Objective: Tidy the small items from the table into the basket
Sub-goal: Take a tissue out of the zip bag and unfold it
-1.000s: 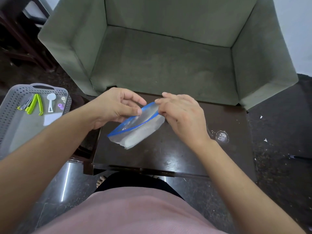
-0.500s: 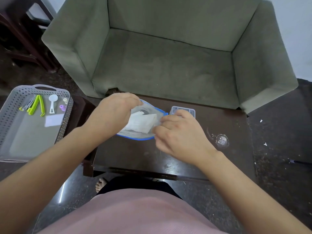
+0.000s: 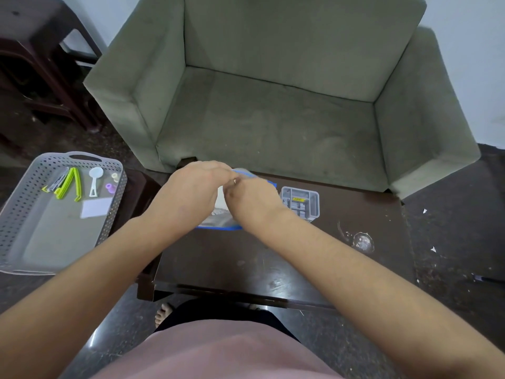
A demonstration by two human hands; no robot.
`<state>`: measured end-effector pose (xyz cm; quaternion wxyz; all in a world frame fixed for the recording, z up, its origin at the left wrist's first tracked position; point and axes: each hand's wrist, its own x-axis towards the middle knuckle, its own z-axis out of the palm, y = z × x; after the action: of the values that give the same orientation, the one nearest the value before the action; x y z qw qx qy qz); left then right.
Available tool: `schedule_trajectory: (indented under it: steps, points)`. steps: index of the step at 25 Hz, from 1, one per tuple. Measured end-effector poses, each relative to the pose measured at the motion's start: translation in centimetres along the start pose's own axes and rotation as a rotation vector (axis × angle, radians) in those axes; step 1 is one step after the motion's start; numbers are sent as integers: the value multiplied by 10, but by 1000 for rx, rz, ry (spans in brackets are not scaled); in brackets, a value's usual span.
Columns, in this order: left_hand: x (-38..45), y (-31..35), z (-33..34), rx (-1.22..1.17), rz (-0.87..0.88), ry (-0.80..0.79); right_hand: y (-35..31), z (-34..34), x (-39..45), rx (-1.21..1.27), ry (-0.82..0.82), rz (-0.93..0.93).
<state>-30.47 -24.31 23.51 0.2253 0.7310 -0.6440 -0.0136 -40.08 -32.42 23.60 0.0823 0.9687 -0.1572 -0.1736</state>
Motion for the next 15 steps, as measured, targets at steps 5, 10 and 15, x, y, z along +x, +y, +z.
schedule_trajectory:
  steps: [5,10,15]
  points:
    - [-7,-13,1,16,4,-1,-9,5,11,65,-354,27]
    - [-17,-17,1,-31,-43,-24,-18,4,4,87,-240,77]
    - [-14,-19,-7,17,-17,-50,-14,-19,-4,305,29,166]
